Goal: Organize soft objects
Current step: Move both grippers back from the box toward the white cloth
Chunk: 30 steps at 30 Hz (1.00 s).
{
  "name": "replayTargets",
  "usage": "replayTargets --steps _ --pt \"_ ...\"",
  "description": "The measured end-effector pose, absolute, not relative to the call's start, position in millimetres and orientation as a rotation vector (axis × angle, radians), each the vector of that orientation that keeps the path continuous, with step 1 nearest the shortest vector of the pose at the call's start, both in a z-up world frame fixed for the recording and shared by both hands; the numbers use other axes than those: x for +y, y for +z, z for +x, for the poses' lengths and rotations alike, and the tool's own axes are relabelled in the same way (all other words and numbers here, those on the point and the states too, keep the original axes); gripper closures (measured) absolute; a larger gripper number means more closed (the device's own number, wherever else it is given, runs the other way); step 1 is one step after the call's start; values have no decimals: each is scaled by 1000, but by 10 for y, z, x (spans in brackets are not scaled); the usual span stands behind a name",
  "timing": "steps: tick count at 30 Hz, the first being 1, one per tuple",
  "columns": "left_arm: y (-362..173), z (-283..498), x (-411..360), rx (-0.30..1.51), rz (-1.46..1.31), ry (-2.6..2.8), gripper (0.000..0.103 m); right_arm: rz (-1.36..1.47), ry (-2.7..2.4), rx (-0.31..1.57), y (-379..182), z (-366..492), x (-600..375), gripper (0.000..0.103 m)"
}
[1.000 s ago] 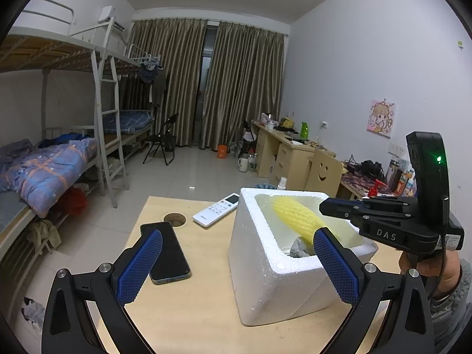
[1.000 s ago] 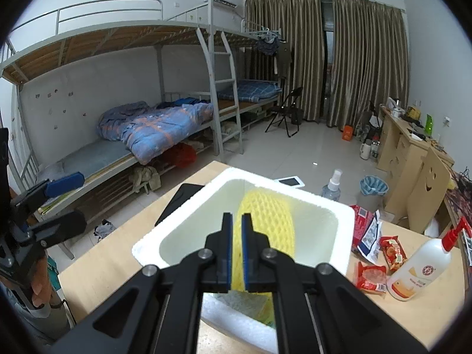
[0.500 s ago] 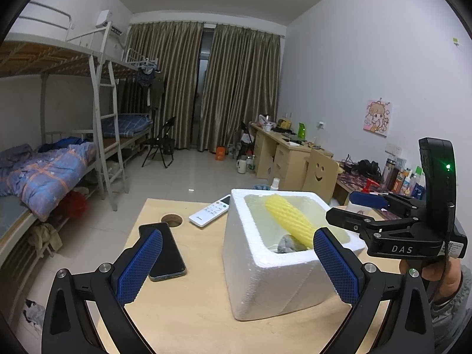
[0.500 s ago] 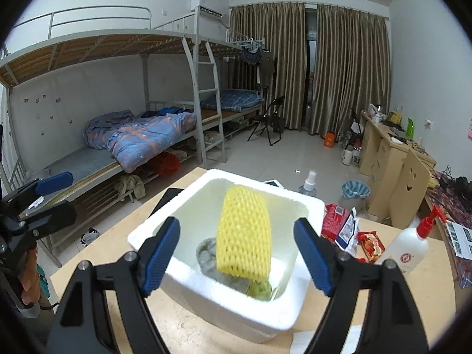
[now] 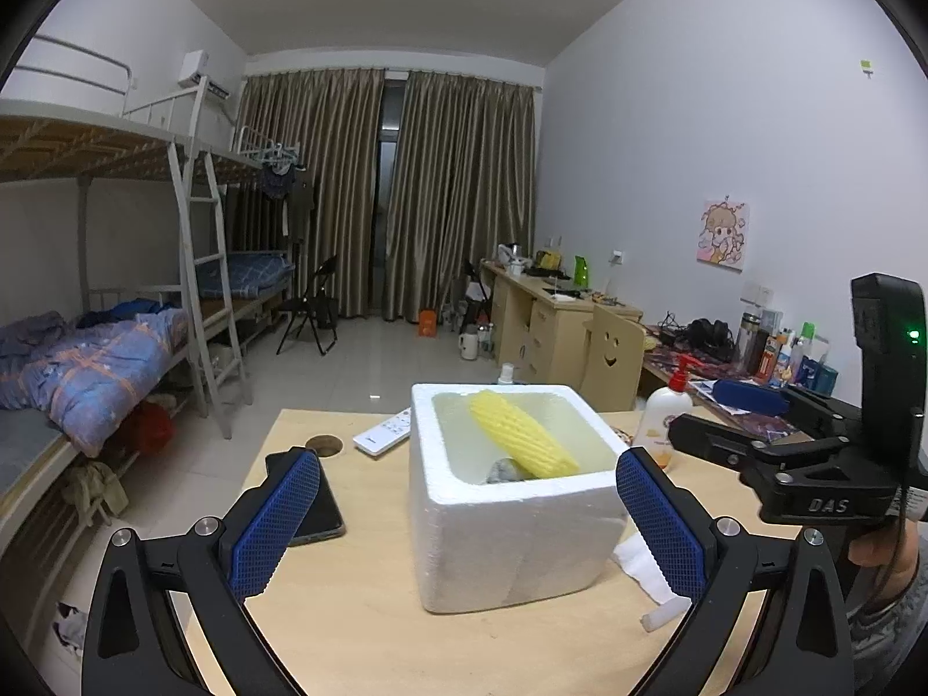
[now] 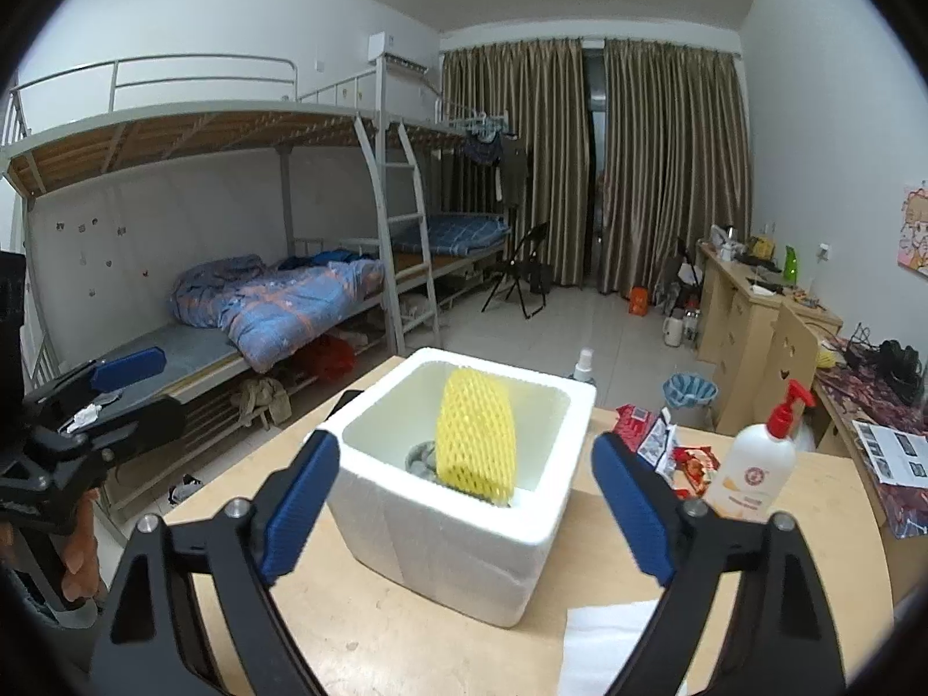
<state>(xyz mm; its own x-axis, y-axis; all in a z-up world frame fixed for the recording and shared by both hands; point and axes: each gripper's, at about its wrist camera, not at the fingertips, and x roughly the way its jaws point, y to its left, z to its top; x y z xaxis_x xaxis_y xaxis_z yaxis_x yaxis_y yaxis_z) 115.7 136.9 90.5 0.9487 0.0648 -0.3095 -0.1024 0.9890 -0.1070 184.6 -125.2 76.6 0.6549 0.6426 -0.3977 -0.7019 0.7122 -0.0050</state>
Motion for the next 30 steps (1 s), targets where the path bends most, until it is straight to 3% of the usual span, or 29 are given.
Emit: replayTargets --steps 11,30 --pt "870 771 957 231 -111 97 1 -138 730 299 718 1436 -1602 1" --pt "328 522 608 159 -93 108 0 -69 667 288 193 1082 -2043 0"
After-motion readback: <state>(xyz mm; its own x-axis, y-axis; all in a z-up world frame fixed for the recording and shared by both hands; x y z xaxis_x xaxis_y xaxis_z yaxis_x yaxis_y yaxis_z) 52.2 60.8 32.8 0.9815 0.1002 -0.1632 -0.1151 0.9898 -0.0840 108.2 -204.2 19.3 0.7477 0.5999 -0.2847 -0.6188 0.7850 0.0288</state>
